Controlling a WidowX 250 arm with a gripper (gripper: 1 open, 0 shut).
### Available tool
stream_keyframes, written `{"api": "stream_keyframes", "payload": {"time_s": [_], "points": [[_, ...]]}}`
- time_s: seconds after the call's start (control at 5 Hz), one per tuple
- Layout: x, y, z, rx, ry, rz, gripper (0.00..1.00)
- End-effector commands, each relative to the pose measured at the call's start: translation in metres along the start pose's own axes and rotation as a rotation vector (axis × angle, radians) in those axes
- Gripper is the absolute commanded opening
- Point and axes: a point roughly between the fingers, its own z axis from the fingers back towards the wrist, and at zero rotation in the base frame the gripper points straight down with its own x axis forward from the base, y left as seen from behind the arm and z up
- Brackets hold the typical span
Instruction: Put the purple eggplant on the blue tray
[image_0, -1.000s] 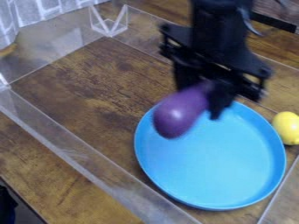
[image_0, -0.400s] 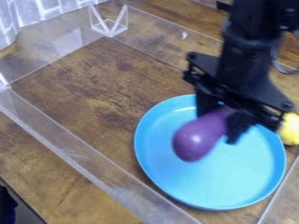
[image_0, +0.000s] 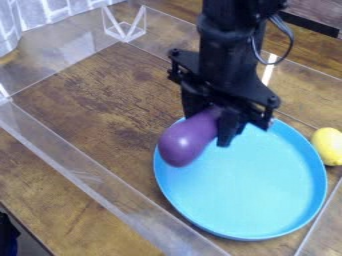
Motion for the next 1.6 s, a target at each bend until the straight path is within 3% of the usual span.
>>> {"api": "stream_keyframes", "payload": {"time_s": [0.0, 0.4, 0.6, 1.4], "points": [[-0.001, -0.013, 0.008, 0.004, -0.041, -0.028, 0.0], [-0.003, -0.03, -0.005, 0.007, -0.043, -0.051, 0.0], [0.001, -0.032, -0.009, -0.003, -0.058, -0.054, 1.0], [0.024, -0.02, -0.012, -0.03, -0.122, -0.027, 1.0]]}}
